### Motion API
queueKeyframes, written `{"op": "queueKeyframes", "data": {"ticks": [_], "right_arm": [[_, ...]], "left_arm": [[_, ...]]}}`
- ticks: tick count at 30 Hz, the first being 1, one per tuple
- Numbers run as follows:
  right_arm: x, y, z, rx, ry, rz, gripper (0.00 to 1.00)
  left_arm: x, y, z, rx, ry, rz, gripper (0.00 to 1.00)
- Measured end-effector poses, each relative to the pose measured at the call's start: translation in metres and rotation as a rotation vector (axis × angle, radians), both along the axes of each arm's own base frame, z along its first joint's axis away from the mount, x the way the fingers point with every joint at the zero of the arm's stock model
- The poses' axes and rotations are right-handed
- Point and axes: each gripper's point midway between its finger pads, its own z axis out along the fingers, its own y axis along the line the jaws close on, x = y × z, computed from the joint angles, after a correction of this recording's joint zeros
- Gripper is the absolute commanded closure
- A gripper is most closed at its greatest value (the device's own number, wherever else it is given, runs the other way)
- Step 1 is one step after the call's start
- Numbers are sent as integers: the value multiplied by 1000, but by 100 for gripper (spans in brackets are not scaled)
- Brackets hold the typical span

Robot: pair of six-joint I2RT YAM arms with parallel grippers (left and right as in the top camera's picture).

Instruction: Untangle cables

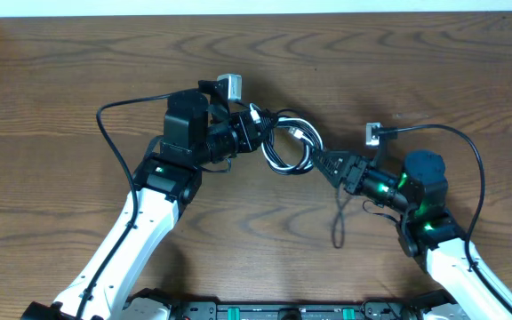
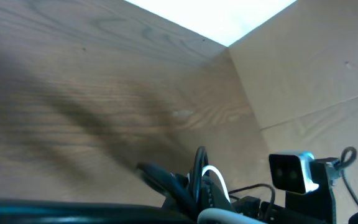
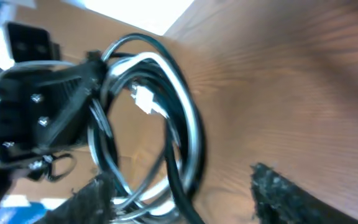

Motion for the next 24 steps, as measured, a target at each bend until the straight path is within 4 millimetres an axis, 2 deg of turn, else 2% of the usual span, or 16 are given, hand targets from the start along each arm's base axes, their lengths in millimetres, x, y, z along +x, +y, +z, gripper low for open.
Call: {"op": "queueKeyframes", "data": {"ticks": [2, 5, 6, 8, 9, 10, 11, 13, 15, 18, 24], "right_arm": [[-4, 8, 6, 22, -9, 22, 45], [-10, 18, 10, 38, -13, 51, 40], [-13, 21, 10, 40, -8, 62, 44], [-15, 25, 10, 38, -11, 73, 66], [-16, 26, 10, 35, -16, 75, 88], [-16, 27, 10, 36, -11, 73, 99], [-16, 27, 10, 28, -23, 74, 99], [-14, 26, 10, 16, -44, 67, 99], [-14, 26, 10, 3, -69, 69, 99], [-14, 26, 10, -11, -91, 75, 99], [-14, 26, 8, -22, -96, 78, 99]], "left_arm": [[-3, -4, 1, -12, 14, -12, 92], [-9, -13, 2, -24, 22, -37, 93], [-11, -16, 3, -30, 22, -46, 92], [-14, -23, 7, -42, 10, -62, 92], [-15, -27, 10, -51, 1, -70, 92], [-16, -30, 13, -59, -7, -77, 92], [-17, -32, 15, -64, -13, -82, 92], [-17, -33, 16, -68, -18, -83, 75], [-15, -30, 14, -63, -10, -71, 44], [-12, -22, 1, -20, 32, -27, 21], [-14, 11, -50, 142, 207, 132, 18]]}}
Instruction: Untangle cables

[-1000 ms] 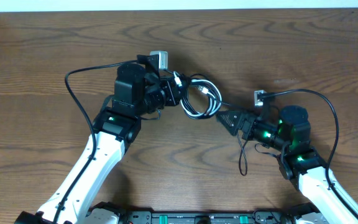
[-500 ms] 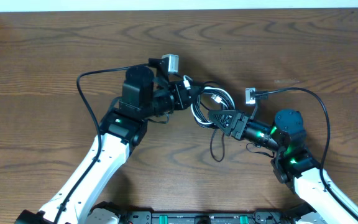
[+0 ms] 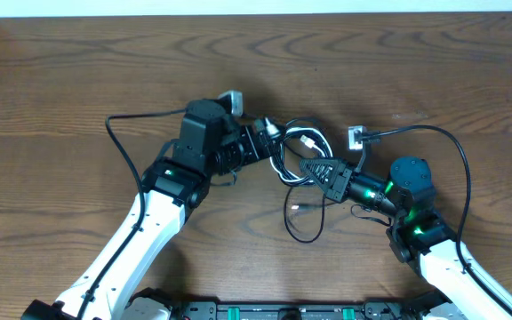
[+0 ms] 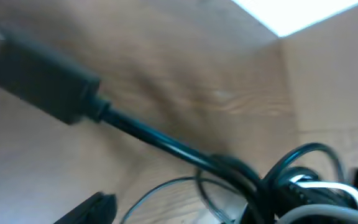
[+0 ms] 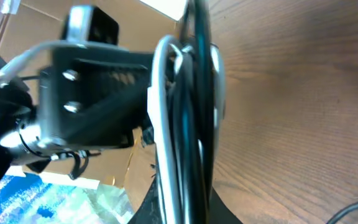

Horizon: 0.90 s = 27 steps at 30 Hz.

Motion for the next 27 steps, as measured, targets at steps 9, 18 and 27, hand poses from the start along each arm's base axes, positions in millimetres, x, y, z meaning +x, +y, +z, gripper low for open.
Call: {"op": "queueKeyframes", "data": {"ticks": [9, 18, 27], "right_arm": [[-1, 1, -4, 14, 47, -8, 99], [-1, 1, -4, 17, 59, -10, 99], [-1, 1, -2, 15, 36, -9, 99]], "left_arm": [[-12, 16, -25, 95, 96, 42, 69], [-10, 19, -26, 137, 59, 25, 70], [-10, 24, -30, 112, 124, 104, 16]]}}
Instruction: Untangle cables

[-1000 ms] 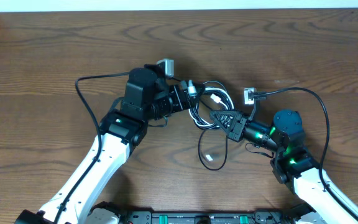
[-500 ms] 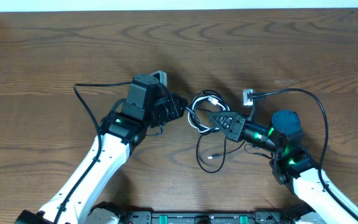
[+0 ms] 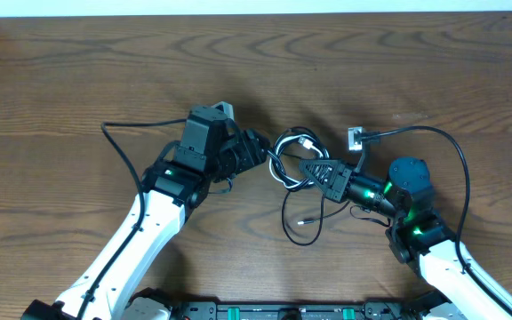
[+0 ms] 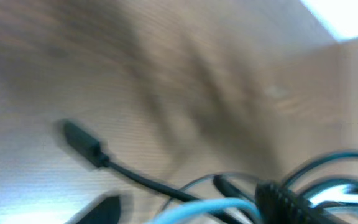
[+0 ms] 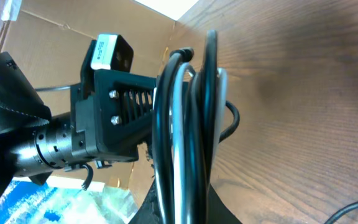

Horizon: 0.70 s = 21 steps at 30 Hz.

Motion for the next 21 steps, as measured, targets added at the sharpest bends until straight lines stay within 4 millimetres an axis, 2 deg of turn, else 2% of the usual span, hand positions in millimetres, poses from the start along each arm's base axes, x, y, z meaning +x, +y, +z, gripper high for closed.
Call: {"op": "queueKeyframes", "data": {"ticks": [1, 6, 8, 9, 16, 21], "right_arm": [[0, 0, 0, 0, -2, 0, 99], [-1, 1, 0, -3, -5, 7, 99], [-2, 1, -2, -7, 0, 13, 99], [-3, 1, -3, -11, 2, 15, 99], [-3, -2, -17, -64, 19, 1, 99], [-2, -5, -23, -118, -11, 1, 99]], "left_arm": [[0, 0, 0, -6, 8, 12, 17], [-4, -7, 0, -27, 31, 32, 75], [-4, -11, 1, -31, 27, 29, 90], [-3, -11, 2, -31, 23, 34, 92], [11, -1, 5, -1, -29, 105, 92], [20, -6, 18, -39, -86, 101, 92]]}}
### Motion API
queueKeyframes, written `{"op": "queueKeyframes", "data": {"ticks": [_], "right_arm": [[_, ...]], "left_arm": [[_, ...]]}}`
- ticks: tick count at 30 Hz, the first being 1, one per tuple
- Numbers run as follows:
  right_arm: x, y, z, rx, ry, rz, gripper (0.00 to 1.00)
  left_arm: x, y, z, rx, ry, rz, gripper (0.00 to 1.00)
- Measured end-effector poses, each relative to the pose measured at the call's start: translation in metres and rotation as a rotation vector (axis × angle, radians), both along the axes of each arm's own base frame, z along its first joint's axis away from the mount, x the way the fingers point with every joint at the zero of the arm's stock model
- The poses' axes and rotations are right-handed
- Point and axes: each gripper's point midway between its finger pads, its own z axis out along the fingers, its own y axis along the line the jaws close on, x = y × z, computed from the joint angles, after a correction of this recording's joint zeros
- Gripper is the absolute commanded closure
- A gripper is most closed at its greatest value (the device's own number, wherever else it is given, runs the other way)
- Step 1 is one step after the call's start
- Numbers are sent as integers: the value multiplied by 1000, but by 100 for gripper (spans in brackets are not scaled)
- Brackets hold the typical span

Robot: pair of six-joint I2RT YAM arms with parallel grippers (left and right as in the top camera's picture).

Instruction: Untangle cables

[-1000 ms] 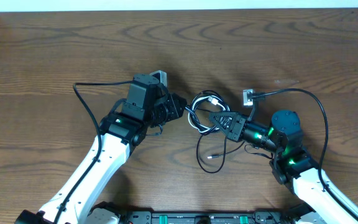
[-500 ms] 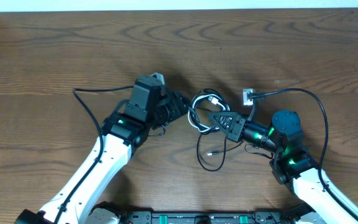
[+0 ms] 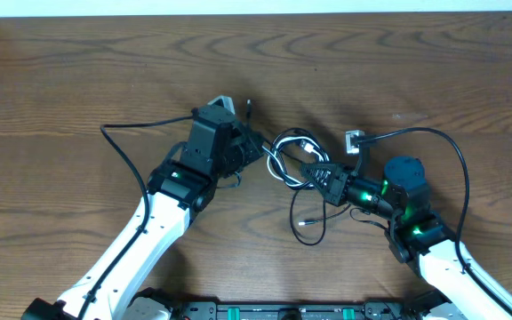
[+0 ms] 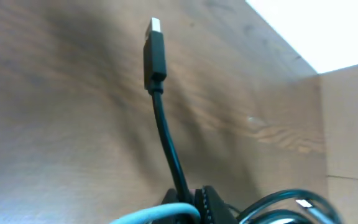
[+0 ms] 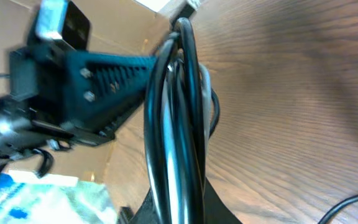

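Note:
A coil of black and white cables hangs between both grippers over the table. My left gripper is shut on a black cable. Its USB plug sticks out past the jaws, also seen as the USB plug. A pale cable crosses under the left gripper. My right gripper is shut on the coil's near side. The coil stands on edge in the right gripper. A loose black strand droops onto the table.
The wooden table ends at a white strip at the far side. A cardboard wall stands beyond it. Each arm's own black lead arcs beside it, the left lead and the right lead.
The black cable's USB plug lay low by the table in the left wrist view; now it points away beyond the left jaws. The left wrist has turned. The right gripper has shifted slightly with the coil.
Both grippers were at the coil, which faced the right wrist camera flat, a strand hanging below the right gripper. Then the coil stood edge-on in the right jaws with a loop on the table. Now the left gripper holds the black USB end apart.

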Motion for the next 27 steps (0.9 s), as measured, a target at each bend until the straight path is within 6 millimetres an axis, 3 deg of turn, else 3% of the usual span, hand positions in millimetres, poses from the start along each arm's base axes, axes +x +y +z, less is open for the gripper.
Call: {"op": "queueKeyframes", "data": {"ticks": [5, 18, 23, 27], "right_arm": [[1, -2, -3, -25, -11, 0, 99], [0, -2, -4, -22, 7, -3, 99], [0, -3, -5, 14, 81, -25, 99], [-3, -1, -3, 82, 186, -39, 99]], "left_arm": [[5, -14, 16, -35, -89, -95, 92], [8, -29, 37, 55, -309, -293, 92], [3, -46, 47, 32, -364, -350, 92], [-5, -53, 44, 38, -356, -382, 92]]}}
